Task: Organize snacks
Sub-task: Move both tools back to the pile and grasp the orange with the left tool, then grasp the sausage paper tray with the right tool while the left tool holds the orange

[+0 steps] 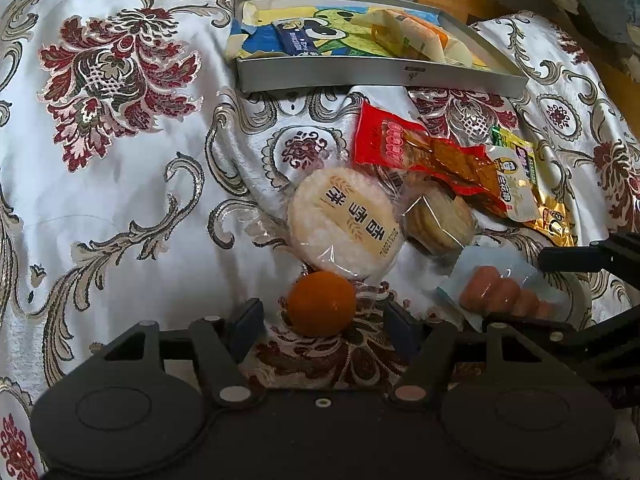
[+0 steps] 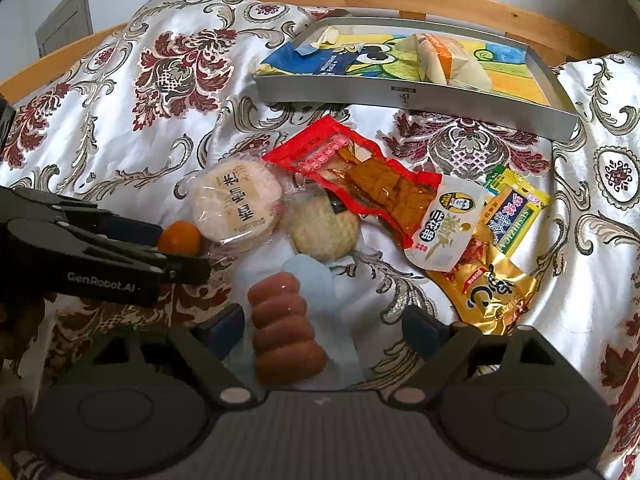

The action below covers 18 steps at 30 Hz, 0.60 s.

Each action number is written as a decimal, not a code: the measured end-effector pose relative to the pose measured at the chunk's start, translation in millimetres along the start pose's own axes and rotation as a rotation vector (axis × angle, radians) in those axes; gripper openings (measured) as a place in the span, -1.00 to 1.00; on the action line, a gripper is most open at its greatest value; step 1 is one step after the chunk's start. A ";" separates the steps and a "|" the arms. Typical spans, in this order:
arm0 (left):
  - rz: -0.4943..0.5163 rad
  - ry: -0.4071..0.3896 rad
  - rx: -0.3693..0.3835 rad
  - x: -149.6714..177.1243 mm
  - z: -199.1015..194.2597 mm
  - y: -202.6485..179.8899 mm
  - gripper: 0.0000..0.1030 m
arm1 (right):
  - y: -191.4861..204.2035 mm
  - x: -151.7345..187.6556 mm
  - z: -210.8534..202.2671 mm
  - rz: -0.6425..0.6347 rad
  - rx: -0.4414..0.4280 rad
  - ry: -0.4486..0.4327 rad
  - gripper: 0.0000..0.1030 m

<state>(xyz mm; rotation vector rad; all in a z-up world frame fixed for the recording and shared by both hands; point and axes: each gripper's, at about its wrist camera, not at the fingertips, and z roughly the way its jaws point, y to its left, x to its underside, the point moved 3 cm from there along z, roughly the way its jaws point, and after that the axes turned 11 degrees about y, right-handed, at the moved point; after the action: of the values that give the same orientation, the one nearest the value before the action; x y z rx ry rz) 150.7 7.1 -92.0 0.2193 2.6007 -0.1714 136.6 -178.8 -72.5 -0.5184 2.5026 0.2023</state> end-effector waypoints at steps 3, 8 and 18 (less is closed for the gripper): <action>0.009 0.000 0.004 -0.3 0.5 0.1 0.15 | 0.9 0.0 -0.2 -0.002 -0.005 0.000 0.74; 0.006 -0.006 0.006 -2.0 1.8 1.2 -0.06 | 1.7 -0.4 -0.9 -0.004 -0.012 -0.005 0.74; 0.030 -0.021 0.013 -0.8 0.3 -2.3 -0.27 | 6.4 -0.8 -2.4 -0.022 -0.046 -0.012 0.75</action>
<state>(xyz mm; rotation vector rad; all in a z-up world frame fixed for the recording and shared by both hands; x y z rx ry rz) 151.1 4.7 -91.6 0.2592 2.5749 -0.1795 133.5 -173.3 -69.9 -0.5620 2.4846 0.2545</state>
